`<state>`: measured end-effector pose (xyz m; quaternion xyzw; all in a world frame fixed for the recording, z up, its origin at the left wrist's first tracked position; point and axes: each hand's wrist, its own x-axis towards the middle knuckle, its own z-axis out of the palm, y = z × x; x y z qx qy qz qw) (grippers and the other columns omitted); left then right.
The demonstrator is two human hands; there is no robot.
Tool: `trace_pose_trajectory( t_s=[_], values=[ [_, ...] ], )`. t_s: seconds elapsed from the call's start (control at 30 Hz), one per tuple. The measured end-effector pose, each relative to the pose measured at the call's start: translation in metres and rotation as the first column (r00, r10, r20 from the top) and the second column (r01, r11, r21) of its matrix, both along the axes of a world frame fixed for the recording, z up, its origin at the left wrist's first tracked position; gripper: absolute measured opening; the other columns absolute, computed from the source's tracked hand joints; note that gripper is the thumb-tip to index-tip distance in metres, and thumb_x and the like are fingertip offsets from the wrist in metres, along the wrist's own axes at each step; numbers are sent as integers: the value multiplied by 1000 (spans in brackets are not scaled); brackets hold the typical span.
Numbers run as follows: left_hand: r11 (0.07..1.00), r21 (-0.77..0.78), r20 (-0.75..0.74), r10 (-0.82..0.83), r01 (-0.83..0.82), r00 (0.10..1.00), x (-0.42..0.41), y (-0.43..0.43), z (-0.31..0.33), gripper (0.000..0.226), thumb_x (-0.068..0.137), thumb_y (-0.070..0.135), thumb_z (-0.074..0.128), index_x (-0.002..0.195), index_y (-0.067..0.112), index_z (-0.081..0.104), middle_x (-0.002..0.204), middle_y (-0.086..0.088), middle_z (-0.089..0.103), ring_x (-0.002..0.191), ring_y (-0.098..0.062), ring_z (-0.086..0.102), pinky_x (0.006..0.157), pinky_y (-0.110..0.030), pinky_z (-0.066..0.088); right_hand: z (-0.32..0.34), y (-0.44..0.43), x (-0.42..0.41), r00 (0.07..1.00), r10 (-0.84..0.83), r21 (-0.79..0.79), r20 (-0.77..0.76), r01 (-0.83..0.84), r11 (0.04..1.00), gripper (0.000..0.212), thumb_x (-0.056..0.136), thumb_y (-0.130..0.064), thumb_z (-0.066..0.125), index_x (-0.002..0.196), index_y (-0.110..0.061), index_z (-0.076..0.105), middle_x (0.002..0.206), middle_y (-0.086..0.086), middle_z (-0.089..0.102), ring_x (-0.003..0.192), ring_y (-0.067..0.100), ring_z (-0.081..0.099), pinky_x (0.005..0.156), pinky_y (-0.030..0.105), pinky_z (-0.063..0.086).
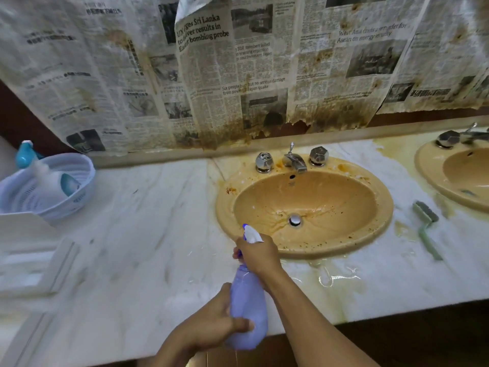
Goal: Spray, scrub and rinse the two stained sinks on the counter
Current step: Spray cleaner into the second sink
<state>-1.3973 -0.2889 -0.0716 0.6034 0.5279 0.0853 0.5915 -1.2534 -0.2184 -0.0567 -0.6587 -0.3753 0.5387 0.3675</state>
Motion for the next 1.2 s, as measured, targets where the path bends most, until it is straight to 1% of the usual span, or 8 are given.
trace_pose_trajectory(
  t_s=[0.1, 0.27, 0.53, 0.8, 0.87, 1.0, 1.13, 1.2],
  values=[
    [1000, -12, -52, 25, -25, 998, -3, -17, -8, 75, 69, 46, 73, 135, 29, 41, 133, 12, 55, 119, 3, 55, 87, -8, 46, -4, -15, -6, 993, -77, -38, -86, 74, 997, 9, 89, -21, 58, 88, -22, 66, 61, 7, 62, 53, 22, 56, 57, 30, 49],
    [995, -18, -23, 99, -100, 995, 0, -42, -18, 78, 64, 47, 76, 133, 33, 44, 135, 13, 57, 123, -3, 56, 96, -18, 49, -10, -37, -2, 996, 41, 22, -78, -40, 999, 32, 95, -31, 62, 125, -41, 58, 77, 0, 62, 69, 13, 61, 64, 23, 46],
    [995, 24, -52, 99, -98, 994, 20, -74, -10, 68, 79, 25, 81, 136, 25, 45, 133, 5, 57, 117, -6, 57, 79, -7, 46, -9, -71, 7, 969, -190, 27, -156, 196, 980, 18, 92, -25, 61, 103, -34, 71, 69, 1, 61, 57, 18, 56, 58, 31, 51],
    [982, 26, -73, 190, -189, 979, 16, -64, -21, 86, 39, 62, 85, 112, 34, 50, 114, 8, 59, 113, -15, 60, 100, -35, 52, -5, -66, 12, 999, -36, 104, -19, 38, 994, 17, 95, -33, 60, 110, -29, 67, 73, 3, 63, 65, 14, 58, 65, 28, 46],
    [986, 21, -57, 168, -167, 984, 18, -62, -22, 91, 41, 57, 87, 118, 29, 49, 113, 10, 58, 113, -16, 60, 95, -25, 51, -6, -63, 9, 988, -137, 67, -76, 142, 988, 25, 95, -26, 56, 109, -7, 65, 69, 6, 59, 60, 18, 56, 61, 30, 45],
    [983, -102, 61, 160, -154, 985, 25, -70, -25, 89, 55, 31, 83, 137, 22, 50, 129, 0, 65, 113, -11, 65, 94, -25, 55, -15, -68, 16, 985, -171, 11, -30, 171, 985, 27, 92, -27, 59, 107, -4, 63, 67, 6, 59, 59, 22, 55, 62, 32, 48],
    [988, -103, 61, 121, -114, 991, 45, -76, -29, 86, 69, 34, 80, 146, 31, 42, 142, 10, 55, 129, -10, 54, 104, -32, 50, -19, -74, 39, 987, 31, 15, 156, -34, 999, 38, 93, -42, 63, 128, -28, 63, 97, 9, 71, 93, 25, 68, 85, 38, 53],
    [989, -120, 76, 100, -90, 992, 57, -80, -32, 93, 69, 37, 83, 150, 36, 38, 147, 14, 53, 134, -10, 51, 111, -39, 48, -20, -78, 50, 990, 23, -6, 137, -23, 1000, 43, 94, -39, 64, 135, -24, 60, 95, 10, 71, 86, 24, 69, 79, 37, 54]
  ],
)
